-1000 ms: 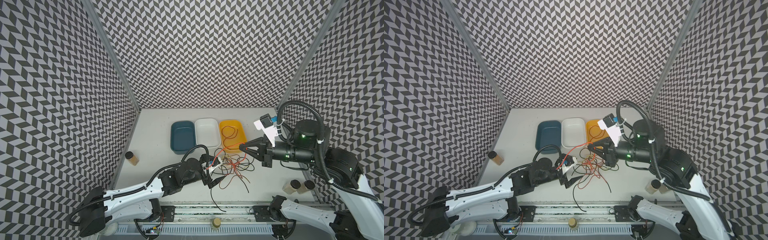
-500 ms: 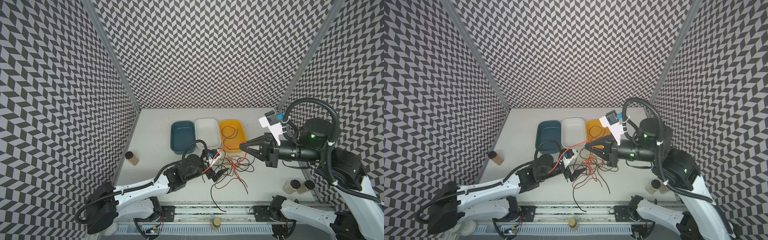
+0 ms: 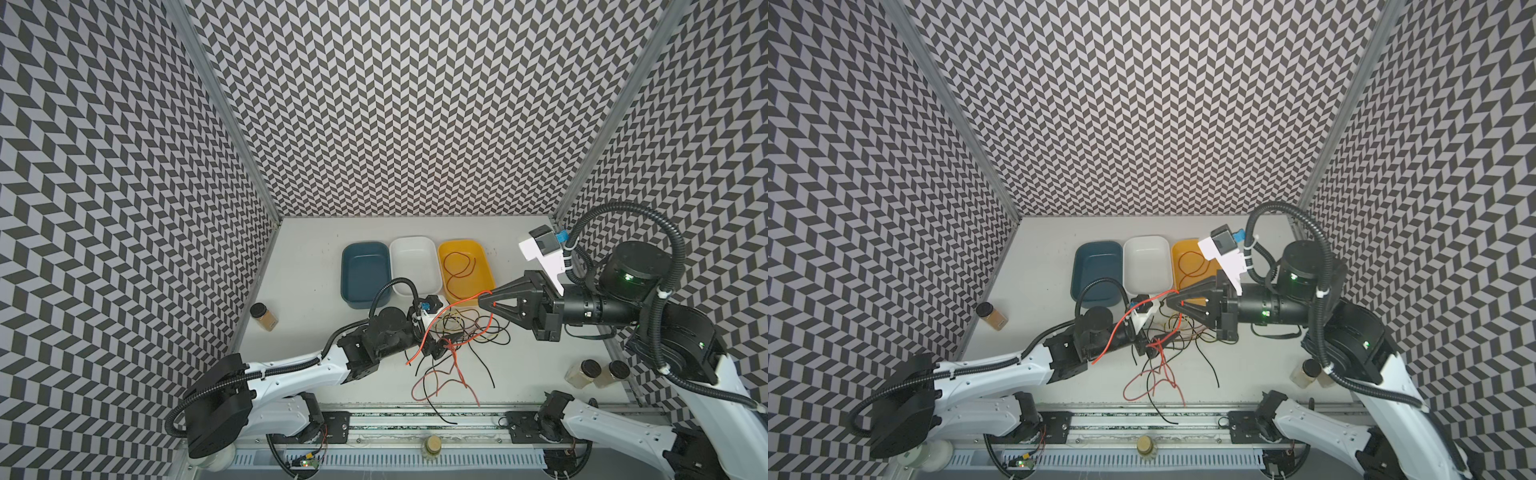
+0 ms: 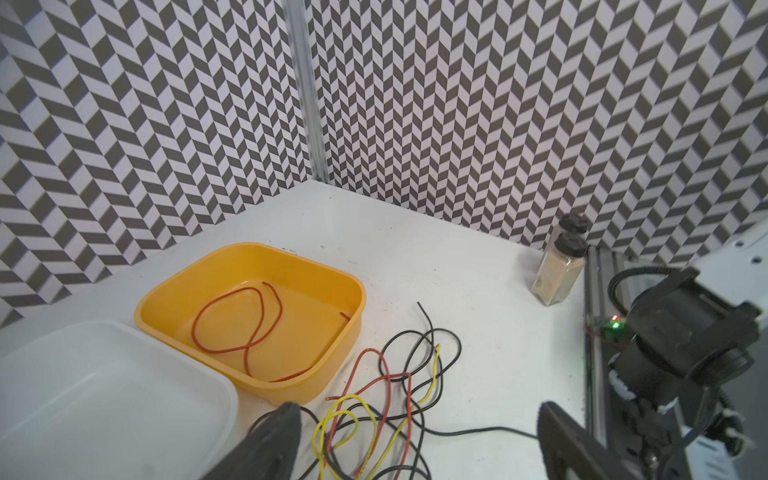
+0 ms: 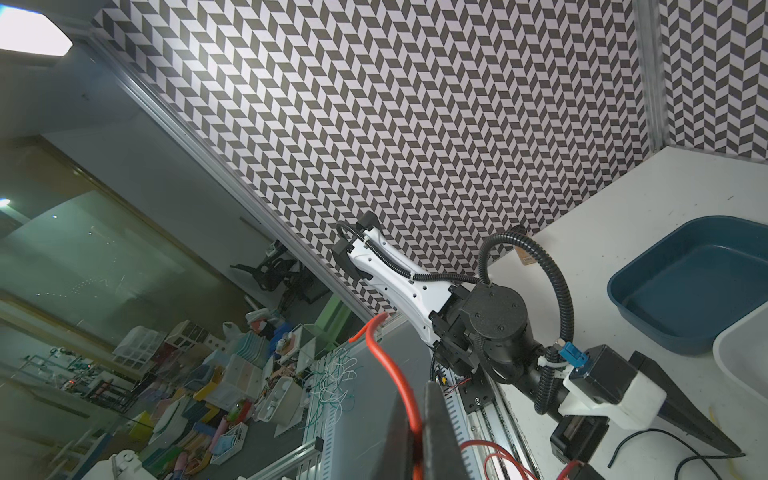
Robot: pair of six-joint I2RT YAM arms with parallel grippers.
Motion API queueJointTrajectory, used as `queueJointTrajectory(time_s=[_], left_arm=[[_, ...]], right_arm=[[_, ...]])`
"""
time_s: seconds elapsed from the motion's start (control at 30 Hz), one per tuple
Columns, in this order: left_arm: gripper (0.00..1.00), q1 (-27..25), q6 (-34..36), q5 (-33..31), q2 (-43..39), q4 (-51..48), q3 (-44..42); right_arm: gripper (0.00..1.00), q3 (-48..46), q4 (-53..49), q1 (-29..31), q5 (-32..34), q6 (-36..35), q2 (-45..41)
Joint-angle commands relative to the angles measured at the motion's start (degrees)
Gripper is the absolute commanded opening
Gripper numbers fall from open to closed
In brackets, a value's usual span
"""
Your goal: Untangle the cables
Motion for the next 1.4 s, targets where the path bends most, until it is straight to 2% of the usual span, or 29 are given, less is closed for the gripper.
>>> queueJointTrajectory(time_s=[0.0,0.17,0.23,0.3,0.33,0.47,0.77,0.9,1.17,1.27,1.37], left_arm=[[0.74,0.42,-0.09,-1.51,-1.64,3.13,-1.44],[0.45,0.37,0.31,-1.23,-1.99,-1.85,0.29],[0.28,0.44,1.35,-1.34,-1.78,-4.31,1.40],[0.07,0.28,1.75,-3.04,-1.46,-6.22,2.23],[0.01,0.28,1.81,-3.54,-1.38,-7.62,2.94],[0.00,0.19,1.92,-5.17,-1.77,-11.64,4.74],[0.00,0.33,2.19,-10.10,-1.59,-20.03,8.69],[0.00,0.54,2.68,-11.70,-5.86,-23.15,9.32],[0.00,1.44,6.80,-21.10,-19.71,-26.52,6.99],[0.00,2.05,5.52,-25.35,-21.18,-35.24,12.13],[0.00,5.54,-0.09,-26.83,-22.48,-45.73,17.03]], right_arm=[[0.00,-0.03,2.82,0.04,0.37,-0.96,-0.87],[0.00,0.32,-1.11,-0.15,6.92,-3.66,-1.50],[0.00,-0.09,-2.19,-0.15,10.97,-4.44,-2.28],[0.00,-0.58,-3.40,-0.23,17.00,-4.73,-3.31],[0.00,-0.86,-3.77,-0.24,19.43,-4.88,-3.88],[0.00,-2.63,-5.68,-0.21,33.57,-4.34,-6.91],[0.00,-4.68,-10.76,-0.24,55.72,-2.35,-13.86],[0.00,-4.57,-15.63,-0.24,64.86,-1.70,-15.74],[0.00,-4.73,-21.77,-0.16,76.33,-1.93,-18.44],[0.00,-4.68,-23.25,-0.15,79.08,-2.35,-18.75],[0.00,-4.97,-23.90,-0.15,80.43,-2.53,-19.08]])
